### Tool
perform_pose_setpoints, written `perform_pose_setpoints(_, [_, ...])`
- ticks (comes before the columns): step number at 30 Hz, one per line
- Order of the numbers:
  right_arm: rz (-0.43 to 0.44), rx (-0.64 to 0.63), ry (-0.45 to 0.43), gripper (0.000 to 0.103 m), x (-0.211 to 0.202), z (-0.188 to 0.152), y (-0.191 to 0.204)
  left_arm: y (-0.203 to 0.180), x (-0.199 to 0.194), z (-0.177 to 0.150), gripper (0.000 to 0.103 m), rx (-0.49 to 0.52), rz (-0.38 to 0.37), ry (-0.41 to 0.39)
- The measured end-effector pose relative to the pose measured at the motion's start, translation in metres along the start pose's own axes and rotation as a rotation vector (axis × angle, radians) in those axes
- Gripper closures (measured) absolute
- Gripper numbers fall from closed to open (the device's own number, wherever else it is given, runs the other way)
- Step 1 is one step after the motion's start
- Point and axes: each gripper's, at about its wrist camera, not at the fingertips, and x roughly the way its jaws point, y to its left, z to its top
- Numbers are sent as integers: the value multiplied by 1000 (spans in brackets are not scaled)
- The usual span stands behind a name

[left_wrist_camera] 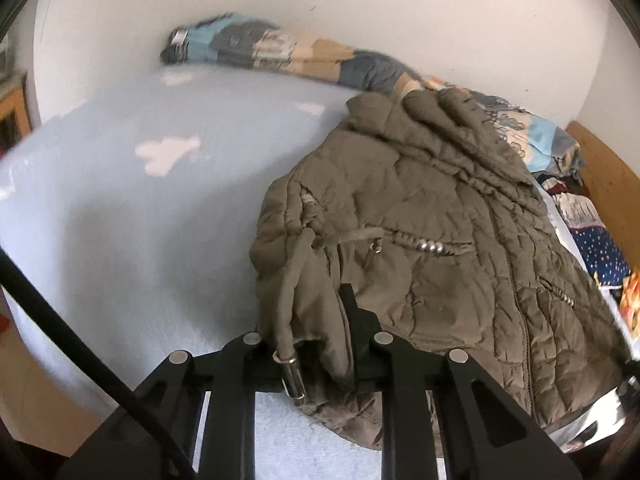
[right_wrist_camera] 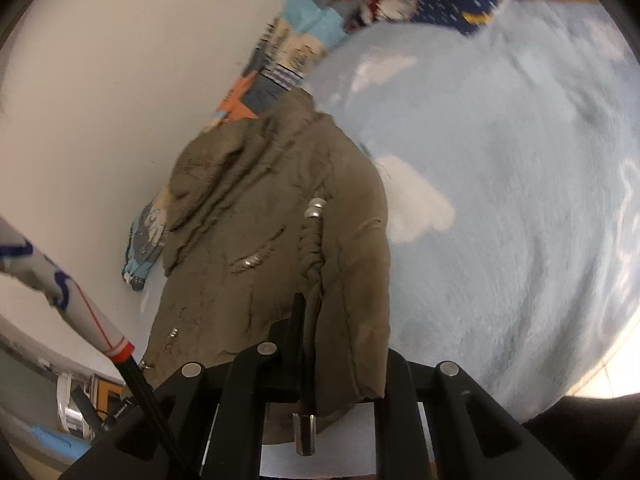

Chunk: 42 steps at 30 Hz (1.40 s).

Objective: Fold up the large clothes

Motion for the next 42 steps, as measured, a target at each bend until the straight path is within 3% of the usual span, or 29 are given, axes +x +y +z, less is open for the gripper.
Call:
perform_pose_setpoints(7, [37, -78, -60, 92, -28, 8, 22, -23, -34, 4, 85, 117, -19, -101])
perform_pose_setpoints(16, [101, -128, -82, 92, -70, 13, 37, -18, -59, 23, 85, 77, -78, -119])
perform_pose_setpoints(26, [170, -146, -141, 92, -79, 63, 67, -14, -66, 97, 85, 35, -133, -142])
perform_pose_setpoints(30, [141, -210, -169, 92, -72, 91, 89, -24, -60, 132, 85, 30, -135, -139])
perform_pose_setpoints(42, [146, -216, -142, 92, -9, 169, 113, -67, 7, 220, 84, 29, -123, -108])
